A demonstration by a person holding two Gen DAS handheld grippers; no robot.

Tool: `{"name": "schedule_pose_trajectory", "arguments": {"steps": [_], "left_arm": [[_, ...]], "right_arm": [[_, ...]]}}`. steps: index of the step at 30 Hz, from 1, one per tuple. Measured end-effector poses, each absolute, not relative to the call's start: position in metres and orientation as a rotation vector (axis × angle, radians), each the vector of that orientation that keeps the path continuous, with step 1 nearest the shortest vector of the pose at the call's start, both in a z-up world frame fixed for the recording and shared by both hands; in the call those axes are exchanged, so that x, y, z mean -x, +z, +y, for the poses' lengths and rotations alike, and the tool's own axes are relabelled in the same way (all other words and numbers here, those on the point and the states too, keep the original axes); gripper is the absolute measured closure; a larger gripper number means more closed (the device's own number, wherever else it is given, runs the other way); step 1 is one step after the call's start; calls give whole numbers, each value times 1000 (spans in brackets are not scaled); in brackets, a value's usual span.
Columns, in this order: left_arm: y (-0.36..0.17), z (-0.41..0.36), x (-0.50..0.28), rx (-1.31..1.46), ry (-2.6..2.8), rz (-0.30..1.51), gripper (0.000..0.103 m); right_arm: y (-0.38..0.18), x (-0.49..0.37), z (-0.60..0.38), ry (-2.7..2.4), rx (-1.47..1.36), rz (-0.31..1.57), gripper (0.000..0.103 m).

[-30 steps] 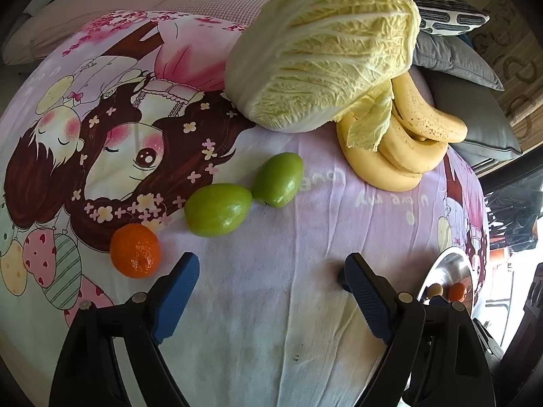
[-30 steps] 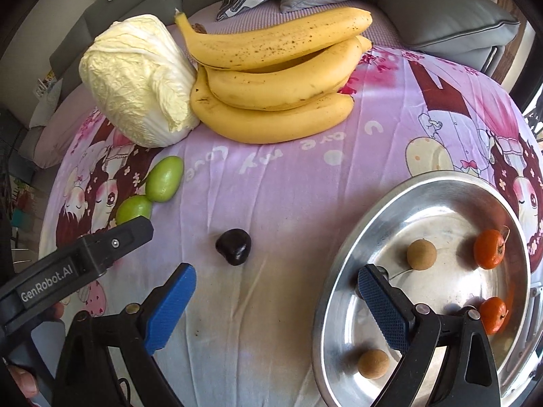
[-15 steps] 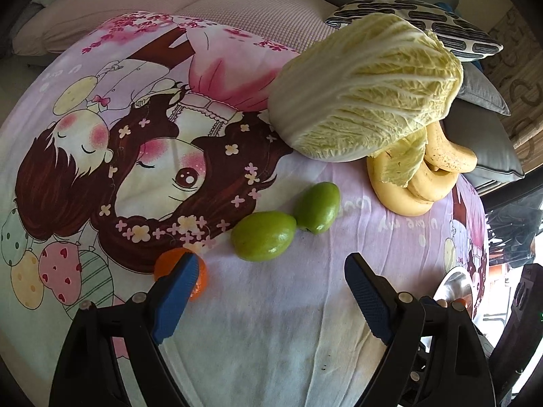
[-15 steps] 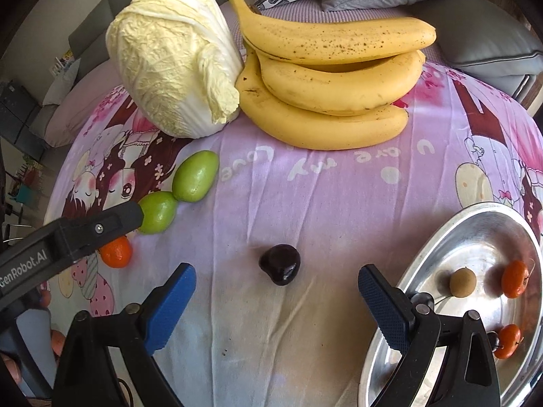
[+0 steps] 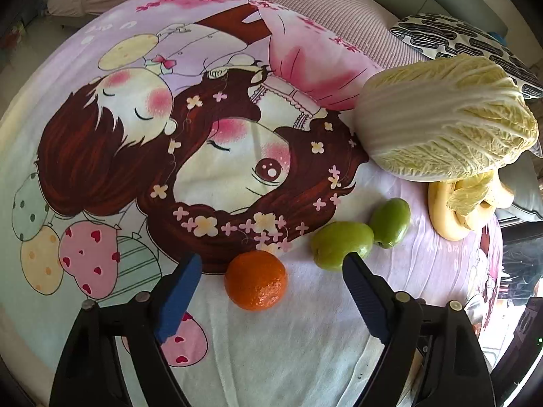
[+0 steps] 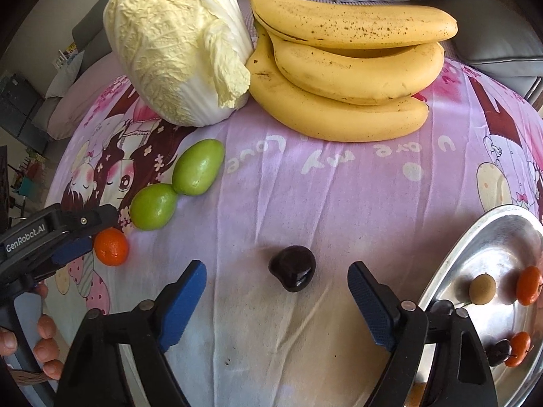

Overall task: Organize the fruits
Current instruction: 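Close the right tool on the dark cherry while the left tool grasps the tangerine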

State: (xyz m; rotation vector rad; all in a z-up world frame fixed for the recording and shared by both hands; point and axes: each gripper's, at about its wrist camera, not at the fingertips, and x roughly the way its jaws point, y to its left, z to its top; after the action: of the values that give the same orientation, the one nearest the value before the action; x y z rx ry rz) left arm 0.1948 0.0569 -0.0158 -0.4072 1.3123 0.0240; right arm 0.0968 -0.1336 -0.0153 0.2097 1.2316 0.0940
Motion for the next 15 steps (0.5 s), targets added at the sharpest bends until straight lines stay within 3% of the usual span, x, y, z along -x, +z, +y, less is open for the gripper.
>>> {"name": "schedule_pose_trajectory", "arguments": {"steps": [7,10,15], "left_arm": [[-26,54,-198,445,14,1337,46],[-27,55,-196,455,15,1338,49],[-31,53,-195,467,10,1356,60]], "right_arm": [[-24,-98,-134,85,-200,1249,52],[-25,-99,-134,86,-201,1251,52],[-27,-98,-135,82,-194,1252,63]]}}
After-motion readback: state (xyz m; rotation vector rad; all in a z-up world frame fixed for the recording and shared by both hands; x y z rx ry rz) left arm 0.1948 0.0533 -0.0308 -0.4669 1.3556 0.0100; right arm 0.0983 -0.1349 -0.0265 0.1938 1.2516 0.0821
